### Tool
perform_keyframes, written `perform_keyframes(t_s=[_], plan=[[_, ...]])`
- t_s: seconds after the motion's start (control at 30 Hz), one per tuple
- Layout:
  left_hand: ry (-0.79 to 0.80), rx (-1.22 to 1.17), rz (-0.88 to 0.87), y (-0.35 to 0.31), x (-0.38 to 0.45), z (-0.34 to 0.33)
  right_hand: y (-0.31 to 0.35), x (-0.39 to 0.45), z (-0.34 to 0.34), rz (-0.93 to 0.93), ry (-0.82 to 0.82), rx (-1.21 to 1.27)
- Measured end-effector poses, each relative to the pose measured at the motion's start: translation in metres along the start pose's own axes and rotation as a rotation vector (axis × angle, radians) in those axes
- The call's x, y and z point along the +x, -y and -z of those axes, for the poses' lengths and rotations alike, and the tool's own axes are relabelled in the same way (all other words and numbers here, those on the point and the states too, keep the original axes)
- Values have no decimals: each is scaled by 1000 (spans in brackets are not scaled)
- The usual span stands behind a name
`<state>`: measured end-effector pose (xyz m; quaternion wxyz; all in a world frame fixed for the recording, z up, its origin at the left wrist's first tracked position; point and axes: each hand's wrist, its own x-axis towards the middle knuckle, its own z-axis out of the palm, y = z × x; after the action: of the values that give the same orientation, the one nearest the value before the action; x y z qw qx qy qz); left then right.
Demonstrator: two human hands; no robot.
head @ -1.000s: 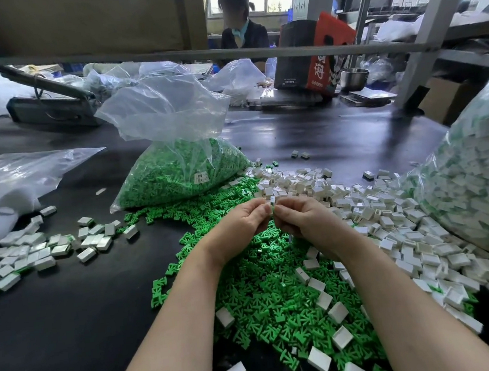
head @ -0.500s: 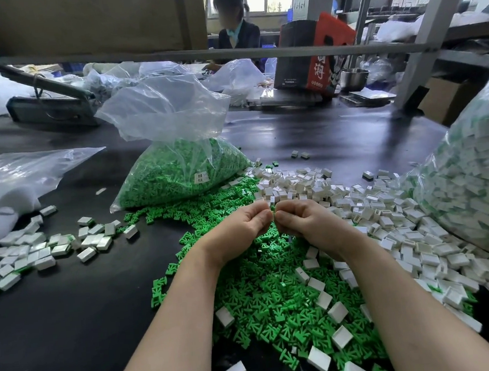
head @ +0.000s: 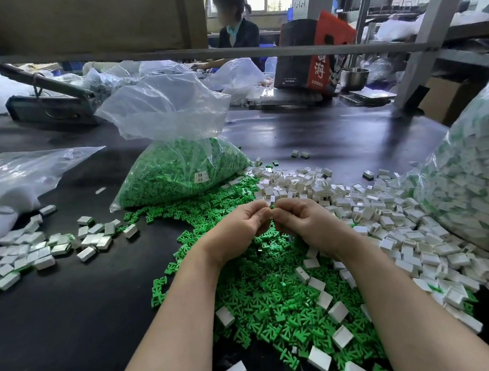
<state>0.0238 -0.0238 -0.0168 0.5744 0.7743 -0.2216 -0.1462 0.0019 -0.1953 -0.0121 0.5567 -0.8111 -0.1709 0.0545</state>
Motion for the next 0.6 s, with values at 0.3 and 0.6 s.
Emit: perform_keyframes(t_s=[0.3, 0.6], plan=[[-20, 4, -25, -7, -1, 1, 0, 0, 3, 39, -2, 130], [-209, -91, -128, -16, -4, 9, 7, 1, 3, -76, -113, 398]])
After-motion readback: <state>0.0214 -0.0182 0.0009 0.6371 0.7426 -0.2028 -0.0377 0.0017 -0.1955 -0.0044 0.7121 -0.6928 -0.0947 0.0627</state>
